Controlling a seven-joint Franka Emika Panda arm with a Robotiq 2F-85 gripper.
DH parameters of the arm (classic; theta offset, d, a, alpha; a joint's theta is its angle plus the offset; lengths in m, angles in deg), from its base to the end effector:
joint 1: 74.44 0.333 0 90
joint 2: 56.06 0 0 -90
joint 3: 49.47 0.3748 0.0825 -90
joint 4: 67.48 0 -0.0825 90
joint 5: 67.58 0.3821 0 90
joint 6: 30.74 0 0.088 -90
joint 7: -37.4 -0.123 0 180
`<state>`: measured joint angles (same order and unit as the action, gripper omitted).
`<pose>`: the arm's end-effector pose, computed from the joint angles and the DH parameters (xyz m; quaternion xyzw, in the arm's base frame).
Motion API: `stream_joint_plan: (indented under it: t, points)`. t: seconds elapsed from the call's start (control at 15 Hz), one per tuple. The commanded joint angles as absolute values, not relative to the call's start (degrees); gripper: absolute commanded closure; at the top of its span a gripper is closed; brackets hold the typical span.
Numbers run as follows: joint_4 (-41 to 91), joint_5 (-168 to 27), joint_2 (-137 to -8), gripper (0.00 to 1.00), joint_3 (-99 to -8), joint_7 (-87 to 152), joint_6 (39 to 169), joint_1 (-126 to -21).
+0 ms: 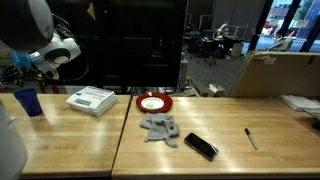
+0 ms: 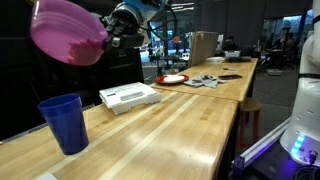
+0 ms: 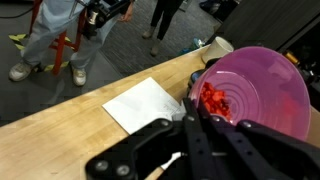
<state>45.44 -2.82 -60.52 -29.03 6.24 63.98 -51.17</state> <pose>0.3308 0.4530 0.5146 -0.8322 0.0543 0.4514 0.3172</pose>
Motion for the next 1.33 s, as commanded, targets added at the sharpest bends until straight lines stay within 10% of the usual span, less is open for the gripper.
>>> stream_joint_plan:
  t: [0.0,1.27]
  points:
    - [51.8,-4.3,-54.5,0.99,-29.7,2.4,63.8,-52.4]
    - [57.2,-19.9,-52.1,0.99,-31.7,-15.7,58.2,-58.2]
